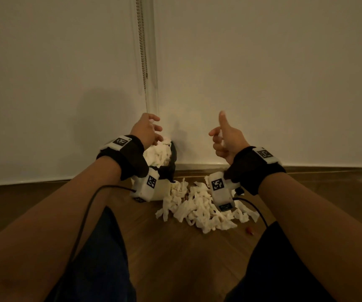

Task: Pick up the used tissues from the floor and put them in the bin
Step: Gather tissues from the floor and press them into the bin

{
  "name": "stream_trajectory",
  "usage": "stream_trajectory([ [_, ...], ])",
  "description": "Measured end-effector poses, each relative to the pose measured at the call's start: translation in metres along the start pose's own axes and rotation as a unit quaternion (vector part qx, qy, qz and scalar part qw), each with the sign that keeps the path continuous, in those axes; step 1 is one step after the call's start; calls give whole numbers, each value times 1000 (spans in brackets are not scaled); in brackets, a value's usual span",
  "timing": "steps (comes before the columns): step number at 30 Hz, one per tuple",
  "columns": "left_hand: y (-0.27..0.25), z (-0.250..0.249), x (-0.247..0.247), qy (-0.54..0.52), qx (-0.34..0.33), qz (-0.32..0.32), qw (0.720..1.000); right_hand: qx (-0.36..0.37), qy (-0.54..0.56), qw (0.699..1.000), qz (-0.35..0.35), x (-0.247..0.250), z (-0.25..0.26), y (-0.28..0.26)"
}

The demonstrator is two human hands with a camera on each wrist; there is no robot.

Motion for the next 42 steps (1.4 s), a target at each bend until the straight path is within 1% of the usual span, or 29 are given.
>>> stream_trajectory([
  [2,8,7,6,41,7,-7,999,-21,-23,1000,5,-2,-4,4],
  [4,16,15,10,152,1,-29,988,-23,-34,999,-15,-4,-9,9],
  [5,20,19,12,190,1,-42,981,-18,-31,999,-34,-6,-10,12],
  [8,28,26,8,244,2,-47,969,-6,25,997,-79,-18,-15,20],
  [10,34,30,3,265,4,-41,963,6,38,996,-85,-27,-18,25],
  [12,41,32,-2,267,1,-32,963,12,14,998,-68,-38,-23,31],
  [13,45,35,-4,270,3,-30,962,-1,-6,999,-50,-45,-28,33],
  [15,50,39,-5,283,8,-36,958,-44,-33,998,-2,-59,-40,36],
  [17,58,42,-4,288,4,-51,956,-82,-35,995,33,-73,-53,40],
  [19,64,45,-2,288,5,-48,956,-83,-38,994,62,-86,-66,46],
  [20,67,47,-1,286,7,-41,957,-72,-53,992,87,-93,-69,48],
  [22,71,54,1,278,13,-22,960,-55,-119,984,118,-98,-82,56],
  [25,78,70,5,291,36,-1,956,-23,-206,971,120,-102,-96,68],
  [28,87,80,12,356,34,-5,934,1,-243,967,78,-100,-110,80],
  [30,94,85,17,373,32,-15,927,27,-300,951,72,-102,-118,88],
  [32,100,90,18,397,24,-22,917,58,-360,927,92,-108,-125,97],
  [34,107,95,17,420,21,-20,907,62,-366,922,113,-113,-135,104],
  [36,115,102,13,438,27,-11,899,74,-403,902,135,-119,-142,109],
  [37,118,108,10,451,30,-3,892,80,-443,881,146,-122,-145,110],
  [38,121,116,7,470,37,8,882,84,-467,866,155,-124,-150,111],
  [40,124,131,0,510,26,16,859,76,-521,828,193,-132,-162,106],
  [42,126,146,-4,536,30,15,844,70,-578,772,255,-142,-178,98],
])
Point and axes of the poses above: each hand's wrist, its own y-axis towards the middle knuckle, its own x-axis out of the back of the hand, z = x × y, the point moved 7 cm from there along y, towards the middle knuckle, and after that the axes turned 12 degrees about x, right-handed, at the moved point
